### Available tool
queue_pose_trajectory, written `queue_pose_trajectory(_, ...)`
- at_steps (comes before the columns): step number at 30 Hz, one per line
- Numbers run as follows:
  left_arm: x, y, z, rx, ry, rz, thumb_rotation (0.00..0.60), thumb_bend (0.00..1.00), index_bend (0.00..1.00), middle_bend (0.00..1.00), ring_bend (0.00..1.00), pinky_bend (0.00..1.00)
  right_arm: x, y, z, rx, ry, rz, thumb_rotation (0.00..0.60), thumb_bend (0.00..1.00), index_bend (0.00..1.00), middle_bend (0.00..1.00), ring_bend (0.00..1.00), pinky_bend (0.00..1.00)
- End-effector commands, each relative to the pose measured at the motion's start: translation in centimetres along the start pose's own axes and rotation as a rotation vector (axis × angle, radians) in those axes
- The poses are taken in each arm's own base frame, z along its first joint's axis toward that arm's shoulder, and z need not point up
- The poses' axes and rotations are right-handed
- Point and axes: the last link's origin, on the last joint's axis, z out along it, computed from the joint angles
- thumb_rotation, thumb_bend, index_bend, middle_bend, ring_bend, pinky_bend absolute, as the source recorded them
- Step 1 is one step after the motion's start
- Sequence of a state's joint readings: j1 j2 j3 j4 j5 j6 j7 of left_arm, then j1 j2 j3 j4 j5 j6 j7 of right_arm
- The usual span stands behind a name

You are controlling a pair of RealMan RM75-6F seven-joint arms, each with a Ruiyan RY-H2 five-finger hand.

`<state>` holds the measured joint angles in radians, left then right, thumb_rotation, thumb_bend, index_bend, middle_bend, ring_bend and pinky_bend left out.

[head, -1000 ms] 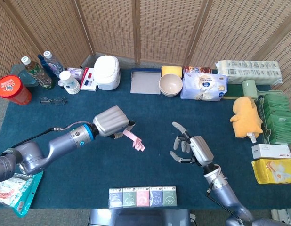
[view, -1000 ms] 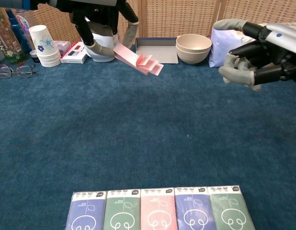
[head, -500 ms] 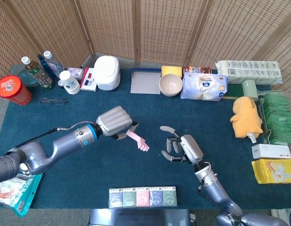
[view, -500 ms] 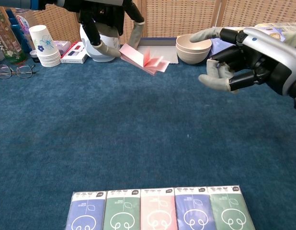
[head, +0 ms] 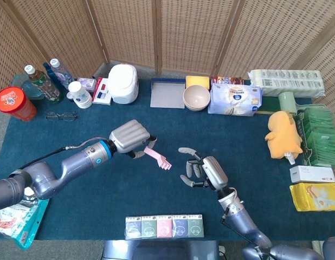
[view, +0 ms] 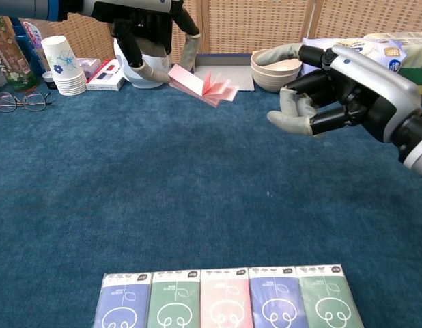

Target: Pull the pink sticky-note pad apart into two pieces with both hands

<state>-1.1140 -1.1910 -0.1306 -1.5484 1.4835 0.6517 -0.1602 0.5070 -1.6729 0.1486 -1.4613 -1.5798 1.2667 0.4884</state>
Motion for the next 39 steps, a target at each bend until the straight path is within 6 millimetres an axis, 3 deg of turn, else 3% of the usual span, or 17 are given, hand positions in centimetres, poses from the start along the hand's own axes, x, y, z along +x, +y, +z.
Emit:
queue_pose_trajectory(1, 0.0, -0.1, 0.1, 0.002, 0.002, -0.006, 0.6, 0.35, 0.69, 0.93, 0.99, 0.95, -0.3, 0.0, 0.2, 0.003, 0.001, -0.003, 0.579, 0.32, 0.23, 0.75, 0.82, 0.76)
queue_pose_trajectory(18, 0.8, -0.1, -0.1, 0.007, 0.014, -0.086, 0.6, 0.35, 0.69, 0.93, 0.99, 0.95, -1.2, 0.1, 1.6, 0.021, 0.055, 0.013, 0.6, 0.34, 0.27, 0.79, 0.85, 0.76)
queue_pose_trajectory(39, 0.2, 0.5, 0.3, -0.011, -0.008, -0.102, 0.6, 0.35, 0.69, 0.93, 0.99, 0.95, -2.0, -0.3, 3.2, 0.039, 0.067, 0.026, 0.6, 0.34, 0.34, 0.82, 0.87, 0.76)
